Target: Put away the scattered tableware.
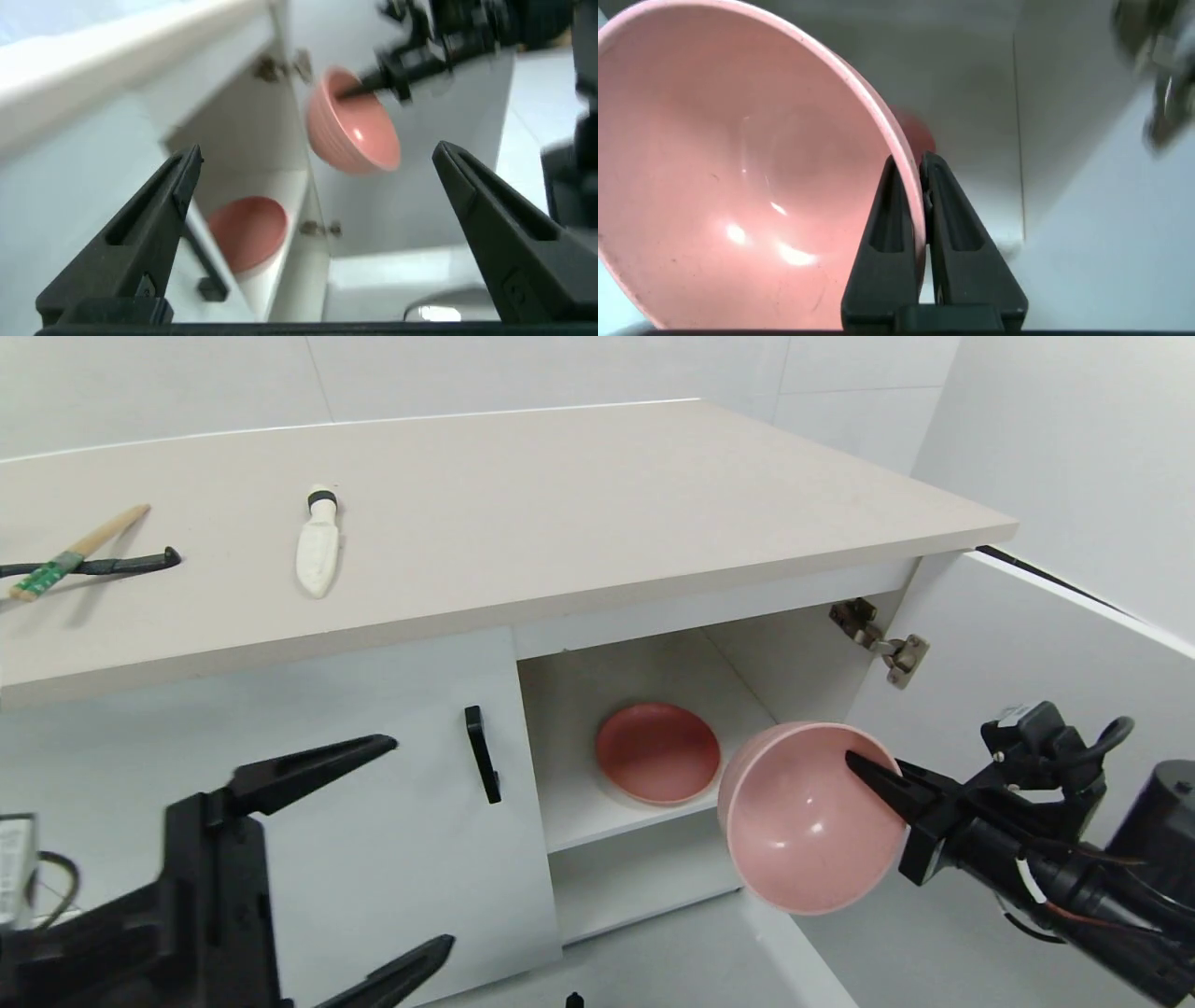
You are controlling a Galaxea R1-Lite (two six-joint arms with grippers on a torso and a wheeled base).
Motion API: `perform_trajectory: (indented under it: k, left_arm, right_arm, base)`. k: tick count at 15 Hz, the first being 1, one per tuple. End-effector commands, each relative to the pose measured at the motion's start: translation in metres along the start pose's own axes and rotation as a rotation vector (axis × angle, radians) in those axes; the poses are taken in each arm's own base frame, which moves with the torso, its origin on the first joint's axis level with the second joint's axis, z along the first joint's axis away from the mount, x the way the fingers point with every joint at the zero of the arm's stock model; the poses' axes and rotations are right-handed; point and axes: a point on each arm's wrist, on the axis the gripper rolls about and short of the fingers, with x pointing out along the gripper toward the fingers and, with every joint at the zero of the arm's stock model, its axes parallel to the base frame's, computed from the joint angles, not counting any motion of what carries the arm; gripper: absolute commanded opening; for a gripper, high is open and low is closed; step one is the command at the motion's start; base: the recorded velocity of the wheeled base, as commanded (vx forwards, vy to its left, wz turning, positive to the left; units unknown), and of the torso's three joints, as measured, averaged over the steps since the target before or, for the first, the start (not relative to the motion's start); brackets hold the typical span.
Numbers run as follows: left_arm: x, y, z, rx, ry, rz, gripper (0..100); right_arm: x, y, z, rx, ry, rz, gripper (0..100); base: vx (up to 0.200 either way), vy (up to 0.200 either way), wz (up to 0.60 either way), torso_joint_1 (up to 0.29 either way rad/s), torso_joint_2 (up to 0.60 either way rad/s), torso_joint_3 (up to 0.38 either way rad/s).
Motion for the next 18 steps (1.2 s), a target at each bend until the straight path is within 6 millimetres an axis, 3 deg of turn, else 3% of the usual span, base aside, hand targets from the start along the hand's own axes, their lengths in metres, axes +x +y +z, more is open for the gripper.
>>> perform_trajectory:
  k: [1, 3, 8, 12, 16, 18]
  left_arm:
    - [-0.045, -0.009, 0.033, -0.013, -0.089, 0.14, 100]
    - [-0.062, -0.017, 0.035, -0.02, -0.043, 0.205, 100]
    - [-0.116, -0.072, 0.027, -0.011, 0.045, 0.441, 100]
    - [-0.124, -0.078, 0.012, -0.095, 0.119, 0.698, 100]
    - [-0.139, -0.099, -0.02, -0.168, 0.31, 0.895, 100]
    - [-0.143, -0.1, -0.026, -0.173, 0.391, 1.001, 100]
  right_arm:
    - [0.001, -0.006, -0.014, 0.027, 0.069, -0.025, 0]
    - [0.013, -0.009, -0.022, 0.068, 0.1, -0.035, 0]
    - [0.062, -0.014, -0.041, 0.166, 0.117, -0.035, 0]
    - [0.078, -0.015, -0.061, 0.173, 0.167, -0.033, 0]
    - [0.094, -0.009, -0.055, 0.162, 0.119, -0.005, 0]
    - [0.097, -0.004, -0.062, 0.162, 0.141, 0.009, 0]
  base:
    - [0.0, 0.0, 0.0, 0.0, 0.0, 0.0]
    - [0.0, 0.0, 0.0, 0.0, 0.0, 0.0]
    - [0.0, 0.0, 0.0, 0.0, 0.0, 0.0]
    - [0.0, 0.0, 0.0, 0.0, 0.0, 0.0]
    - [0.0, 0.0, 0.0, 0.0, 0.0, 0.0]
    - [0.0, 0.0, 0.0, 0.0, 0.0, 0.0]
